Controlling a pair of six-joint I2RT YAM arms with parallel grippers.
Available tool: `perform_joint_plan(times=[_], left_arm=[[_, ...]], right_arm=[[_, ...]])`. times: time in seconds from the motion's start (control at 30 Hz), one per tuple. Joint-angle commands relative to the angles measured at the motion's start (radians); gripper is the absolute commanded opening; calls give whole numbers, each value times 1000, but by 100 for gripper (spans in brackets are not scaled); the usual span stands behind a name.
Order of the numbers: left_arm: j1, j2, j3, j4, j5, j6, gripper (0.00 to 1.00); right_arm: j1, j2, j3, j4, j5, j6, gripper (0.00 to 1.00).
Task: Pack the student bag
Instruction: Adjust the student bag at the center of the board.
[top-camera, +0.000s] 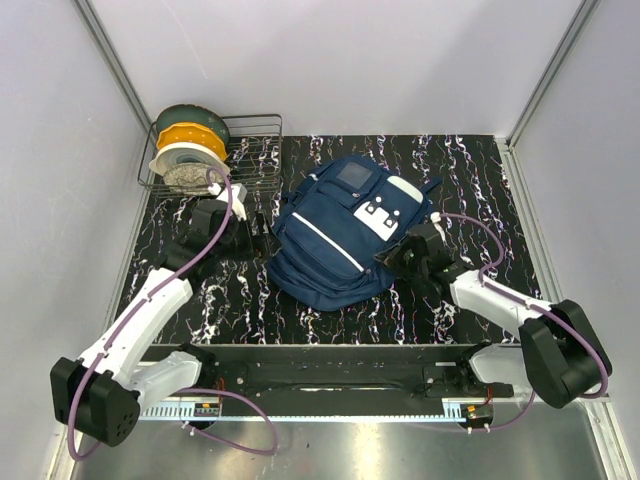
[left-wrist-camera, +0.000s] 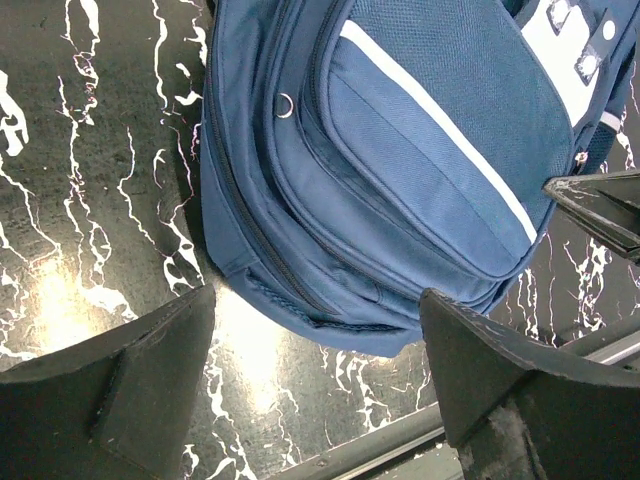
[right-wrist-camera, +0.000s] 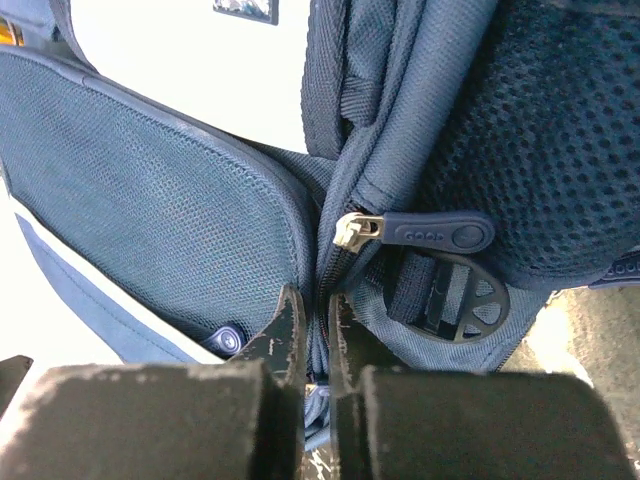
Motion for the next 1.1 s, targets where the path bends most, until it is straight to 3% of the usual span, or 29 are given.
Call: perform_joint_plan(times=[0.0, 0.13, 0.2, 0.37, 0.4, 0.5, 0.53, 0.63, 0.77, 0.83, 0.93, 1.07], left_arm=[[2, -5, 7, 19, -32, 10, 87], [2, 8, 27, 15, -30, 14, 87], [2, -2, 33, 10, -36, 20, 87], [4, -15, 24, 12, -61, 42, 88], [2, -14, 21, 13, -59, 43, 88], [2, 1, 25, 29, -39, 45, 89], [2, 6, 28, 45, -21, 42, 89], [2, 38, 45, 85, 13, 37, 90], [2, 138, 108, 139, 80, 34, 91], [1, 179, 122, 191, 128, 31, 91], [2, 251, 107, 324, 180, 30, 92], [1, 406, 139, 357, 241, 27, 92]], right_arm=[[-32, -17, -3, 30, 16, -134, 0], [-58, -18, 0, 4, -45, -233, 0], [-67, -17, 27, -67, -34, -364, 0], [-67, -34, 164, -378, 163, -569, 2], [-67, -38, 185, -409, 200, -583, 9], [-67, -78, 207, -493, 228, -574, 71], [-69, -92, 208, -513, 232, -536, 85], [-69, -167, 188, -527, 268, -425, 96], [-67, -273, 141, -515, 280, -240, 100], [-67, -299, 80, -433, 201, -158, 100], [-67, -316, 6, -330, 125, -78, 100], [-72, -276, -8, -308, 102, -57, 100]])
